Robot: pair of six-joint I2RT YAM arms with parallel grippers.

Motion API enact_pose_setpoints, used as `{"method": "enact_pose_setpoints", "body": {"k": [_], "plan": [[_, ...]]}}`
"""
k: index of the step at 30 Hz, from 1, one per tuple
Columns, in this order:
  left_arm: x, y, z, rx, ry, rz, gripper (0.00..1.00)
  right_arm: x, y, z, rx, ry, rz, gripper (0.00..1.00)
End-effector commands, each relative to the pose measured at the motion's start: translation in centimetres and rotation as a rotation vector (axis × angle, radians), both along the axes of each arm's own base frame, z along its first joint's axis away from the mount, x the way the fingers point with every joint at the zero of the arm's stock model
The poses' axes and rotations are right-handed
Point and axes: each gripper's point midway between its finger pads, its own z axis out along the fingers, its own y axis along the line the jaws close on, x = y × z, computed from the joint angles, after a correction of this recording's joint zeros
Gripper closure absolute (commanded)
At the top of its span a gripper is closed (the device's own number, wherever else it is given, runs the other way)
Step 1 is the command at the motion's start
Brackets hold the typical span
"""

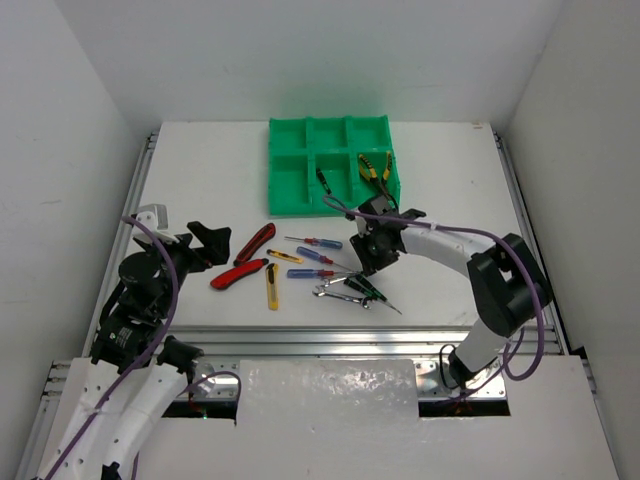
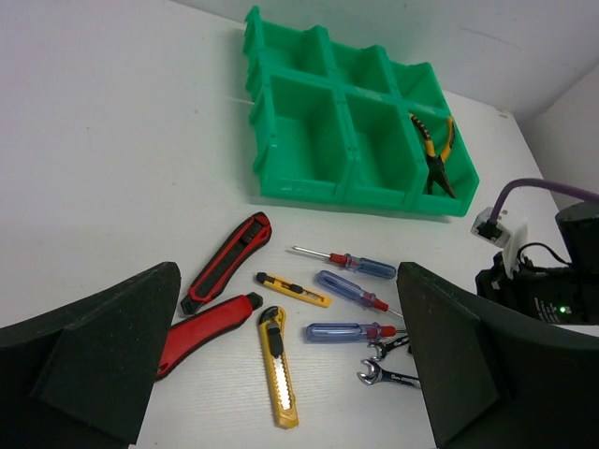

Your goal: Sort the tools into containers

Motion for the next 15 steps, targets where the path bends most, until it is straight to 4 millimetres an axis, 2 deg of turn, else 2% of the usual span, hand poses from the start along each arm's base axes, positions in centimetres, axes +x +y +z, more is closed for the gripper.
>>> {"method": "enact_pose_setpoints", "body": {"k": [1, 4, 15], "plan": [[0.3, -0.3, 0.8, 0.004, -0.033, -0.015, 0.00, -1.1, 0.5, 0.6, 0.046, -0.009, 0.007, 0.61], [0.4, -0.4, 0.7, 0.005, -0.028, -0.017, 0.00, -1.9, 0.7, -0.1, 0.046, 0.015, 0.023, 0.62], [0.4, -0.2, 0.7, 0.004, -0.030, -0.009, 0.00, -2.9, 0.8, -2.2, 0.012, 0.065, 0.036, 0.65]]}}
